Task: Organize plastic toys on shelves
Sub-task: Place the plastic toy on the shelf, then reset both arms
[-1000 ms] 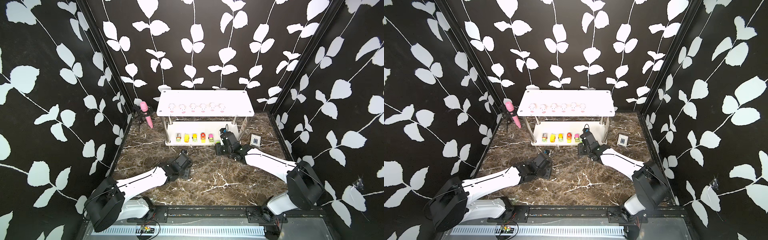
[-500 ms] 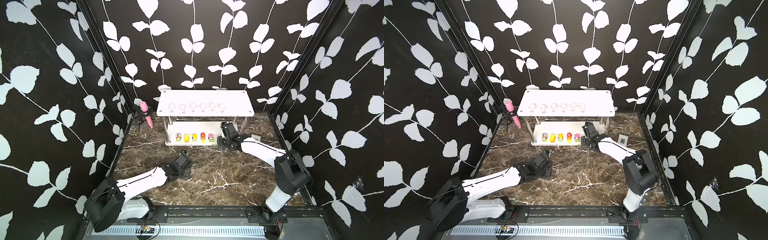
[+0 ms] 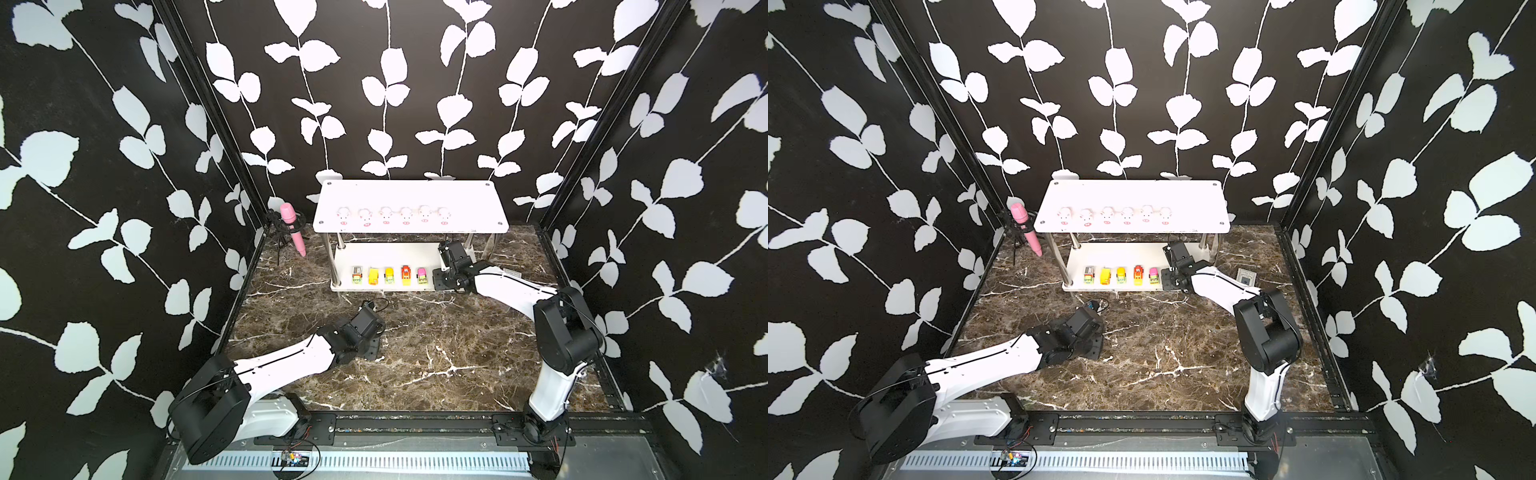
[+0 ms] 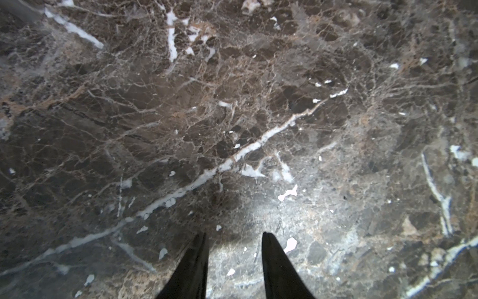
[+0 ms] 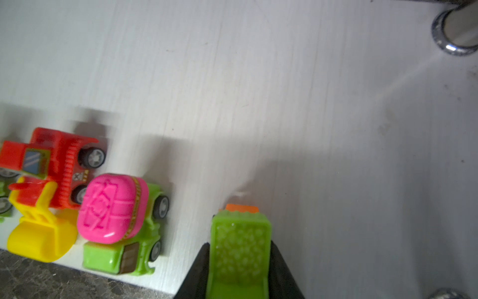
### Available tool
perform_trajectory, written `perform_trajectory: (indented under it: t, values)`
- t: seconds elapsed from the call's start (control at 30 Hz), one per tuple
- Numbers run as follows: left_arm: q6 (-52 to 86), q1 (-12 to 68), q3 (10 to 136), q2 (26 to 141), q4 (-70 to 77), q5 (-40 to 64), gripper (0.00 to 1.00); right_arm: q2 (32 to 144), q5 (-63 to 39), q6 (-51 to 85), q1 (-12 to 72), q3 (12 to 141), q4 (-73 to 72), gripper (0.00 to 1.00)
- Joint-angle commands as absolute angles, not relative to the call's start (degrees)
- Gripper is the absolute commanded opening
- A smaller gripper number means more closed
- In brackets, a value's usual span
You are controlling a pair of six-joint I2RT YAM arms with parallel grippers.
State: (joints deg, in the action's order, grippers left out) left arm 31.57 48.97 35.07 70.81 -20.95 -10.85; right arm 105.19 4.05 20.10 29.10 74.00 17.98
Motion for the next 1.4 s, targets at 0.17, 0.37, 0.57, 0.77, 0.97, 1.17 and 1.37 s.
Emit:
perform_trajectory:
  t: [0.17,0.37,0.57,0.77,0.97,1.17,1.37]
  values:
    - [30.76,48.60,34.45,70.52,-20.05,-10.46,0.37,106.79,4.53,20.17,28.56,76.73,18.46,0.33]
    - [30.76,48.63,34.57,70.92,-20.09,-10.46,0.37,106.22,4.45,20.55,28.54,76.59,18.57,0.47]
    - [30.94,48.60,34.58,70.82,-20.34,-10.94,0.37,103.71,4.45,20.37,28.54,75.57,18.11,0.53]
    - [31.13,48.61,34.93,68.59,-21.50,-15.03,0.41,98.08,3.40,19.49,28.55,69.82,15.03,0.58]
    - [31.04,48.16,36.19,66.60,-22.63,-24.72,0.53,91.17,1.27,17.21,28.55,60.98,8.24,0.63]
    - [28.70,47.99,35.20,64.34,-20.00,-37.23,0.60,82.77,2.41,17.30,28.55,52.75,5.05,0.68]
    - [27.12,47.99,33.90,61.43,-19.08,-49.99,0.80,74.09,6.83,19.01,28.60,45.03,4.24,0.72]
